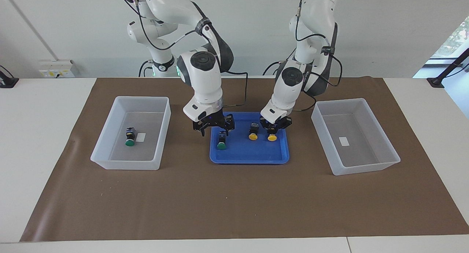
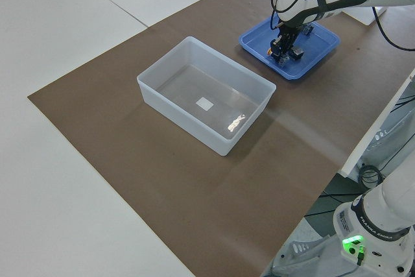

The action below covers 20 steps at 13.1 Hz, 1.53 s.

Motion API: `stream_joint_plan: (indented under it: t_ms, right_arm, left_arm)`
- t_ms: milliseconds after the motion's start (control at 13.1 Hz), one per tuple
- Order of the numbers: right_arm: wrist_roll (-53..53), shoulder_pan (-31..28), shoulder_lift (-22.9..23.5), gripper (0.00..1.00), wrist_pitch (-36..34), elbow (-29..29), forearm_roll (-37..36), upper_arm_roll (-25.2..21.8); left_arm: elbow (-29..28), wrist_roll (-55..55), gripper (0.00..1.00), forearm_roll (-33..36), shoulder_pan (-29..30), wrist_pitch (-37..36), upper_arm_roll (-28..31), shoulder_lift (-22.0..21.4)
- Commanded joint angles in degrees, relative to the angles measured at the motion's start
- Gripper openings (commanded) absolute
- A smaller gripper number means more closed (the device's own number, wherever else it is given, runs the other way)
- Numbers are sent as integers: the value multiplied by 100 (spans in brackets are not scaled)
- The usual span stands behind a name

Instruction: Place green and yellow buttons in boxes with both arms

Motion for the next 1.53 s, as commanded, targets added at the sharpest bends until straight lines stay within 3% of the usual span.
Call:
stream_joint_plan:
  t_ms: [0,77,230,383,536,766,842,995,1455]
  right_arm:
    - [151,41,-105,100,207,-270,85,34]
    - [152,42,-140,92,277,-393,85,34]
    - [222,85,-150,64,601,-630,85,34]
    - [607,454,69,62,795,-719,85,25]
    - [653,481,175,62,989,-737,50,25]
    - [565,455,158,62,964,-886,-2,25]
    - [556,437,149,63,894,-886,-37,25]
    - [556,411,114,63,867,-1008,-108,25]
    - [556,455,158,63,1060,-1211,-169,25]
  left_arm:
    - [1100,-37,0,-381,169,-1692,128,-424]
    - [1514,15,0,-373,466,-2169,137,-434]
    - [1747,828,0,-364,1378,-2533,146,-678]
    - [1677,2110,0,-364,2389,-2561,146,-750]
    - [1283,3053,0,-346,3033,-2176,154,-794]
    - [63,3382,0,-337,3246,-737,163,-873]
    - [-89,3504,0,-337,3264,-602,163,-882]
    - [-73,3838,100,-337,3343,-810,163,-891]
    - [1095,3787,100,-337,3255,-2147,128,-899]
